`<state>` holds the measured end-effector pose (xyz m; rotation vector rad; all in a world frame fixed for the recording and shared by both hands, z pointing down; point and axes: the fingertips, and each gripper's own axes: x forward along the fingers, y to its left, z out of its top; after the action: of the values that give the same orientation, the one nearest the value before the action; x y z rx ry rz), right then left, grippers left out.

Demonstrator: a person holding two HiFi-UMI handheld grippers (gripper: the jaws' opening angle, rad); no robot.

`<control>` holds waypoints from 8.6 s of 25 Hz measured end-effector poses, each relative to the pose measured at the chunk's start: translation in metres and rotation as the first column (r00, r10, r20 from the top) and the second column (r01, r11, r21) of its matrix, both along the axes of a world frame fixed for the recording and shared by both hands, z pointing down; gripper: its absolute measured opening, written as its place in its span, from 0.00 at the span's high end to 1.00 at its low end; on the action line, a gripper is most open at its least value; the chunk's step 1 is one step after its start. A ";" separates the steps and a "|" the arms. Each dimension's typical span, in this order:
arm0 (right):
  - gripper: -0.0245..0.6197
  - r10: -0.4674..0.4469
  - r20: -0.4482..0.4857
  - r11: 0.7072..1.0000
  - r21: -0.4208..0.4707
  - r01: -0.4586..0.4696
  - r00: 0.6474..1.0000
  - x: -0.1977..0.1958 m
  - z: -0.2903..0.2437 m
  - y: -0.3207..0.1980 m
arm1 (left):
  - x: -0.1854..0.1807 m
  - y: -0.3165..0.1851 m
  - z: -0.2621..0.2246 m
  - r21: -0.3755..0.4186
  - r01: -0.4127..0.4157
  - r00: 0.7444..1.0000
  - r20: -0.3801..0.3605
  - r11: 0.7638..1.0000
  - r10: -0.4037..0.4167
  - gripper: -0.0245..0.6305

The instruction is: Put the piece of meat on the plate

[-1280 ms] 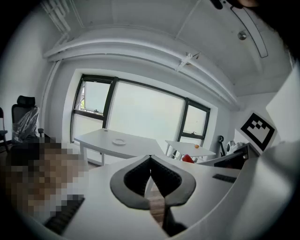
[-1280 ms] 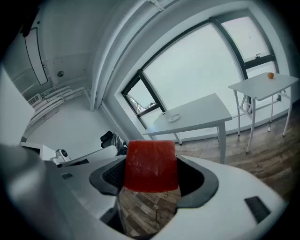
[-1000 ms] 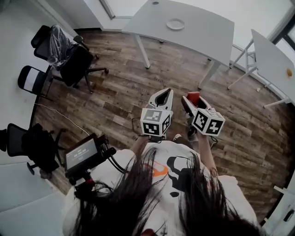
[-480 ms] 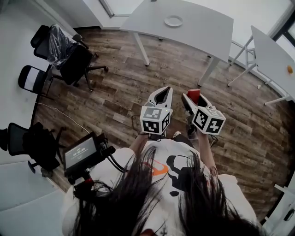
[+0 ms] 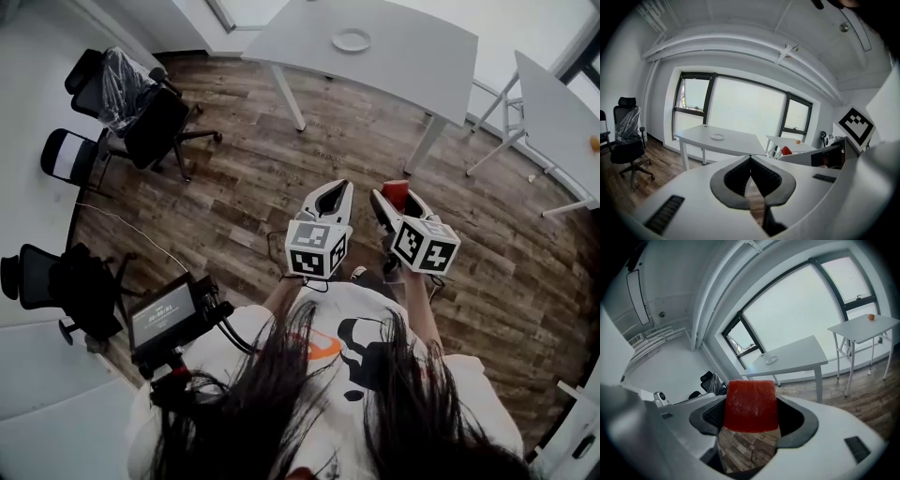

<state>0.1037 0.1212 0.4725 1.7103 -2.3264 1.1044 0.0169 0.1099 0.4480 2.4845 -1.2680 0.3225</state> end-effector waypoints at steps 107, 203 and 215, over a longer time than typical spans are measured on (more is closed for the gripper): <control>0.47 -0.652 -0.472 0.757 -0.451 0.472 0.594 -0.014 0.191 -0.643 | -0.013 -0.587 0.068 -0.179 0.114 0.993 -0.018 0.977 -0.119 0.96; 0.95 0.068 0.062 0.997 -0.050 -0.065 0.996 -0.003 0.020 -0.223 | -0.012 -0.244 0.030 -0.140 0.039 0.992 -0.113 0.989 -0.055 0.96; 0.95 0.017 0.116 1.000 -0.027 -0.014 0.993 0.045 0.020 -0.060 | 0.028 -0.070 0.028 -0.093 0.099 0.994 -0.040 0.991 -0.103 0.96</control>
<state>0.1488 0.0615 0.4924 1.7027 -2.3567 1.2635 0.0450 0.0399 0.4760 2.3298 -1.3255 0.2907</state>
